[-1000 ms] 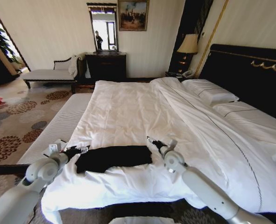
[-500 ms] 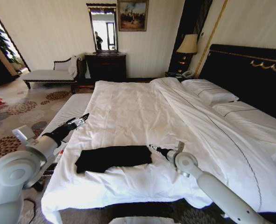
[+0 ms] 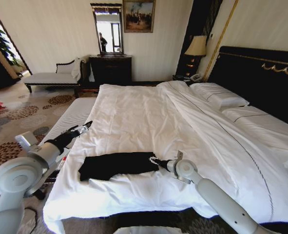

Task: Fold the clothes on the bed.

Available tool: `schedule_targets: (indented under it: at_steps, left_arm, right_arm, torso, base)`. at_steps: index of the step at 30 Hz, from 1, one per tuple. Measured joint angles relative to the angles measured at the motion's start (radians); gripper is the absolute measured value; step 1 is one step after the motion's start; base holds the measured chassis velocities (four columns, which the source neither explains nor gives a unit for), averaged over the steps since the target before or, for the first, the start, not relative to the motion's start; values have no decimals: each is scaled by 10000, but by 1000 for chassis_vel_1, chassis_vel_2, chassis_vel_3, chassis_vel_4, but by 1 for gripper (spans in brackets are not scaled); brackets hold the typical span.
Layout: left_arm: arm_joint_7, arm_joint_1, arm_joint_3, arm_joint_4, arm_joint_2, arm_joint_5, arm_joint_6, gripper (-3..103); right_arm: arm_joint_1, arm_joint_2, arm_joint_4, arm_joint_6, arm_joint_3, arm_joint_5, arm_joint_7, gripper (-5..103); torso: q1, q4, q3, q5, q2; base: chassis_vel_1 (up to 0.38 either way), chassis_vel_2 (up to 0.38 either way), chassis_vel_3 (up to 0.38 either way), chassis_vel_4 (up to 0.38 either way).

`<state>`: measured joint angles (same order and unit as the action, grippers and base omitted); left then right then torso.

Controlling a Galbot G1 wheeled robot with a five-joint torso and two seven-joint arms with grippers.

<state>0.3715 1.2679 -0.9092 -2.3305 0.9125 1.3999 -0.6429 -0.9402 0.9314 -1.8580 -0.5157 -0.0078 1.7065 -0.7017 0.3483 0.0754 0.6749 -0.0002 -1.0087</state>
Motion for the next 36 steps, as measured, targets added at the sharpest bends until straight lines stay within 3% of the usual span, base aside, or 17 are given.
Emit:
schedule_targets:
  at_steps: [1, 2, 5, 7, 10, 14, 16, 22, 25, 26, 36]
  left_arm:
    - [0, -7, 14, 14, -1, -12, 1, 100]
    - [-1, -29, 64, 70, -7, -65, 5, 100]
    - [-2, -49, 107, 117, -10, -112, 8, 100]
    - [-3, -65, 151, 153, -8, -155, 13, 100]
    - [-4, -66, 161, 166, -1, -189, 17, 100]
    - [0, -4, 149, 193, 20, -273, 28, 100]
    - [21, 8, 136, 189, 20, -239, 30, 100]
    - [86, 7, 79, 74, -56, -93, 30, 100]
    - [92, 9, 67, 67, -69, -90, 30, 100]
    - [104, 11, 63, 66, -72, -89, 30, 100]
    - [196, -40, 84, 128, -46, -140, 10, 100]
  right_arm:
    - [0, 7, 0, -1, 0, 15, 12, 103]
    - [0, 37, 0, -2, -8, 53, 100, 94]
    - [3, 53, 7, 13, -13, 56, 175, 89]
    - [7, 61, 18, 105, -24, 43, 274, 79]
    - [16, 61, 33, 157, -28, 30, 349, 73]
    - [47, 69, 43, 247, -86, 11, 492, 51]
    - [51, 75, 42, 264, -122, -12, 517, 51]
    - [116, 118, 82, 412, -292, -180, 605, 24]
    - [128, 118, 79, 455, -306, -186, 624, 19]
    - [134, 103, 41, 520, -309, -187, 643, 8]
    - [42, -361, -806, 798, 122, 276, 321, 7]
  torso:
    - [0, 0, 1, 0, 0]
    - [0, -1, 1, 1, 0]
    - [0, -1, 1, 1, 0]
    - [1, -1, 1, 2, 0]
    - [0, -1, 1, 2, 0]
    - [0, -2, 1, 2, 0]
    - [0, -2, 1, 2, 0]
    - [0, -2, 1, 2, 0]
    - [1, -2, 1, 3, 0]
    - [1, -3, 1, 2, 0]
    - [1, -3, 1, 3, 0]
  base:
    - [0, 0, 0, 0]
    - [0, 0, 0, 0]
    - [0, 0, 0, 0]
    - [0, 0, 0, 0]
    - [0, 0, 0, 0]
    - [0, 0, 0, 0]
    - [0, 0, 0, 0]
    - [0, 0, 0, 0]
    - [0, 0, 0, 0]
    - [0, 0, 0, 0]
    - [0, 0, 0, 0]
